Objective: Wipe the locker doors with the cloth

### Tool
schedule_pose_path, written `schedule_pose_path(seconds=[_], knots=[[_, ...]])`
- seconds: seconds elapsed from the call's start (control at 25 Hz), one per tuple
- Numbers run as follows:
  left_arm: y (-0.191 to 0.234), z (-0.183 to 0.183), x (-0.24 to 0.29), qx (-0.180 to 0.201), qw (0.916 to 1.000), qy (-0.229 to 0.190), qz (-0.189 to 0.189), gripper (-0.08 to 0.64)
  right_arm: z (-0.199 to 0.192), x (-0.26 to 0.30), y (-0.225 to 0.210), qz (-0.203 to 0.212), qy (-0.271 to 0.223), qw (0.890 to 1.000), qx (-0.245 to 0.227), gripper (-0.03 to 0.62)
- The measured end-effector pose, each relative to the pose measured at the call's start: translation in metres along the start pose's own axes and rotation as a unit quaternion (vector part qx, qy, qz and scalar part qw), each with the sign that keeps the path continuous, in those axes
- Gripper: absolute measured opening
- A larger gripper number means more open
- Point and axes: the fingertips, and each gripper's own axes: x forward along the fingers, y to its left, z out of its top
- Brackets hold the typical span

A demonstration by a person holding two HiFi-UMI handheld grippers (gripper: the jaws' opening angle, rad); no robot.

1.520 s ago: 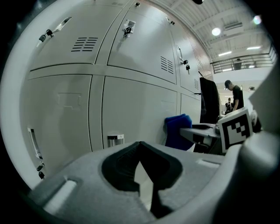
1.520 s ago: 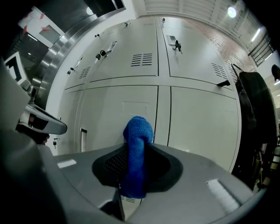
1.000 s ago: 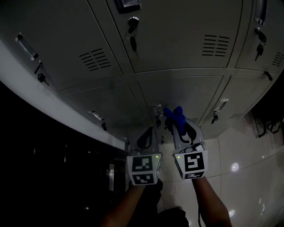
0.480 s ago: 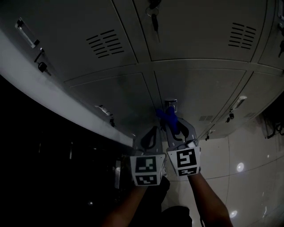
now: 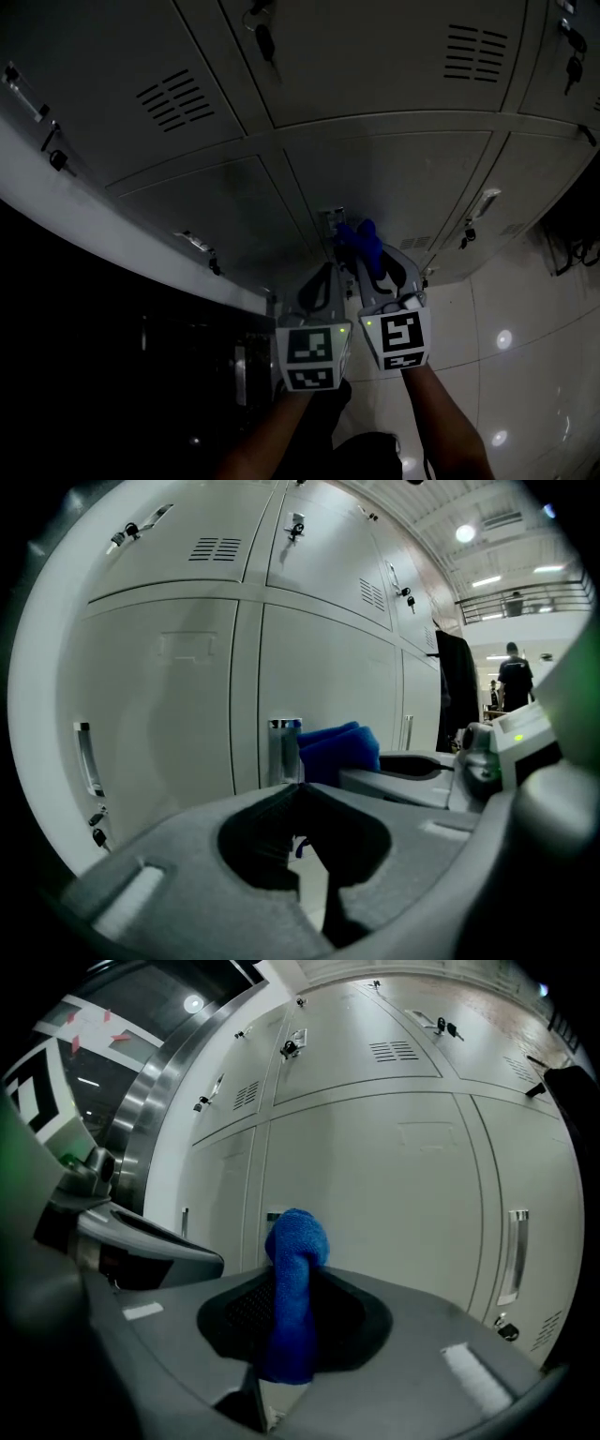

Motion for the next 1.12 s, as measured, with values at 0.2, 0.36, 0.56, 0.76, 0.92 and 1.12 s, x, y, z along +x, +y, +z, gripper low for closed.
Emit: schedule_pose_path(seconds=[0.2, 0.36, 0.56, 0.76, 0.92, 1.12], knots=[[-0.025, -0.002, 0.010, 0.007, 0.9997, -0.001, -0.022, 0.003, -0.011, -0.015, -0.036, -0.032, 0.006, 0.999, 0.001, 0.083], [-0.040, -0.002, 0.018, 0.010, 0.9994, 0.000, -0.035, 0.003, -0.017, -0.027, -0.064, -0.056, 0.011, 0.998, -0.001, 0.083], [-0.058, 0.002, 0.028, 0.015, 0.9985, -0.001, -0.053, 0.003, -0.023, -0.040, -0.100, -0.085, 0.019, 0.996, -0.009, 0.083], [-0.069, 0.000, 0.033, 0.018, 0.9978, 0.002, -0.063, 0.003, -0.029, -0.052, -0.130, -0.113, 0.026, 0.993, -0.016, 0.083], [-0.071, -0.003, 0.034, 0.017, 0.9979, 0.003, -0.062, 0.003, -0.031, -0.055, -0.139, -0.119, 0.027, 0.992, -0.019, 0.083], [-0.064, -0.004, 0.026, 0.011, 0.9986, -0.004, -0.052, 0.003, -0.019, -0.055, -0.118, -0.098, 0.013, 0.995, -0.020, 0.083]])
